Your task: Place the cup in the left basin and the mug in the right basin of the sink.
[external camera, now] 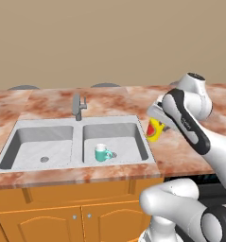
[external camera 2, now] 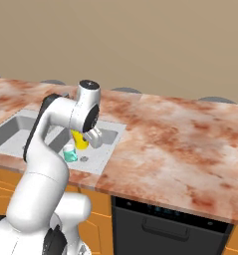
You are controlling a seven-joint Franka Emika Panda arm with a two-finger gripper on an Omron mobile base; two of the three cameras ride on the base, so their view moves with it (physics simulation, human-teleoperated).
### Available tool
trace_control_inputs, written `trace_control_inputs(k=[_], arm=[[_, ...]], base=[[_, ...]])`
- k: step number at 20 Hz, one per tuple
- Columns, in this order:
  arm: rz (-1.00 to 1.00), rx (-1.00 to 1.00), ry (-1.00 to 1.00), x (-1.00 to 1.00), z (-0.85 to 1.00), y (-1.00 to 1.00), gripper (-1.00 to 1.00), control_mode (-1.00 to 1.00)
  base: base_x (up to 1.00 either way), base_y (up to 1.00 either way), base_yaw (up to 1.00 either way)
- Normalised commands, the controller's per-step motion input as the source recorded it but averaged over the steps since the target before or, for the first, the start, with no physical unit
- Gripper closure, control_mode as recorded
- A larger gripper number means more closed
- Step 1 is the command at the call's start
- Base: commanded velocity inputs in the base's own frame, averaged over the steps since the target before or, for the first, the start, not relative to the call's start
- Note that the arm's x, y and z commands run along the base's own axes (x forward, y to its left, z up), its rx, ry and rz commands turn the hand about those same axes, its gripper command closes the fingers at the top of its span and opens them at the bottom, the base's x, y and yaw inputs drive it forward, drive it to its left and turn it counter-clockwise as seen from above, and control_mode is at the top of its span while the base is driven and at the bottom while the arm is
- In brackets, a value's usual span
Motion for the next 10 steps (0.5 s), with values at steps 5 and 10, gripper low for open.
trace_control_inputs(k=[5,10], arm=[[0.30,0.00,0.00,-0.06,0.06,0.39,1.00,-1.00],[0.27,0.00,0.00,-0.11,0.03,0.27,1.00,-1.00]], base=[[0.00,0.00,0.00],[0.00,0.00,0.00]])
